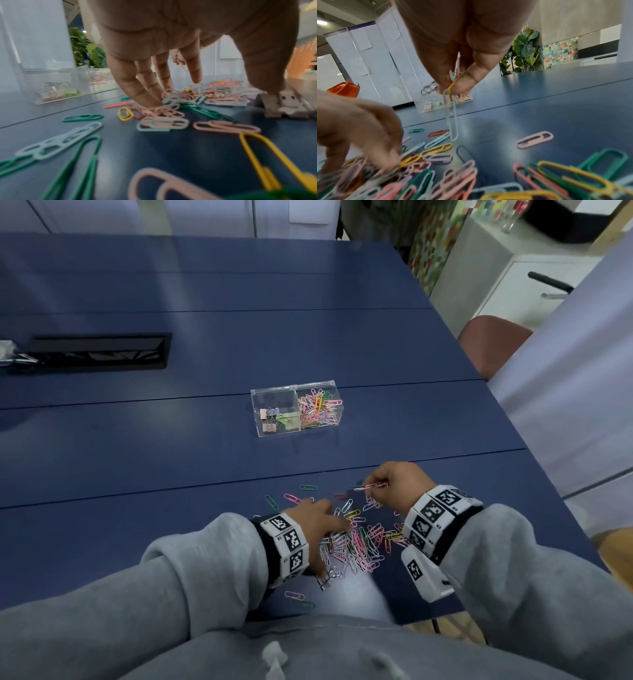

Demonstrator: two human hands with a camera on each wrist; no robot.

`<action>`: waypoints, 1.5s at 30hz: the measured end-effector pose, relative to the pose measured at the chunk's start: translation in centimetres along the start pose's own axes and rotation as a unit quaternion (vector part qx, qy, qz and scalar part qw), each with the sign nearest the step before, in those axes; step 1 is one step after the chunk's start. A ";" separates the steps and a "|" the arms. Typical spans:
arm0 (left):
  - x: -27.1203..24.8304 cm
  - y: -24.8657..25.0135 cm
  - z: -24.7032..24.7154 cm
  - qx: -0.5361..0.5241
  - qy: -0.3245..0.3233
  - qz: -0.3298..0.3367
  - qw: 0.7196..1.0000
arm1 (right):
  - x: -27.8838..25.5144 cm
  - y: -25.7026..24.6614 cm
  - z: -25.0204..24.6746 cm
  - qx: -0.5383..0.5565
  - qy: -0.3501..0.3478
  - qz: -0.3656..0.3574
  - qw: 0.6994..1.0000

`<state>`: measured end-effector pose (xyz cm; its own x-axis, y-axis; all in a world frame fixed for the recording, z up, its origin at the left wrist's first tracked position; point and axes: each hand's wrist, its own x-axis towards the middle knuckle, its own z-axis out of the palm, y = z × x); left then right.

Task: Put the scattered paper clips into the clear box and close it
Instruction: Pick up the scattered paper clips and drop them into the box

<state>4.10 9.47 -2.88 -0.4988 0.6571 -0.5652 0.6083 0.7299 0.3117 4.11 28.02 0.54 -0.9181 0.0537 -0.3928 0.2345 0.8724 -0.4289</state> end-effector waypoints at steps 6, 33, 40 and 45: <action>0.8 1.7 0.3 0.033 0.016 -0.011 0.999 | 0.1 0.5 0.1 0.001 -0.016 -0.002 1.000; -3.5 -7.5 -9.3 -0.387 0.386 -0.102 0.831 | 13.1 -6.8 -5.7 0.244 0.200 -0.108 0.943; -1.8 -9.7 -12.3 -0.377 0.412 -0.110 0.822 | 16.3 -7.2 -3.5 0.027 0.121 -0.140 0.982; 2.8 -9.4 -15.0 -0.387 0.404 -0.100 0.823 | 16.2 -6.1 -2.8 -0.124 0.026 -0.175 0.976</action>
<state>-12.33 7.27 4.03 -0.9789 0.1918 -0.0701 0.0442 0.5340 0.8443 -13.09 24.94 -0.92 -0.9444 -0.2501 -0.2132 -0.1755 0.9323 -0.3164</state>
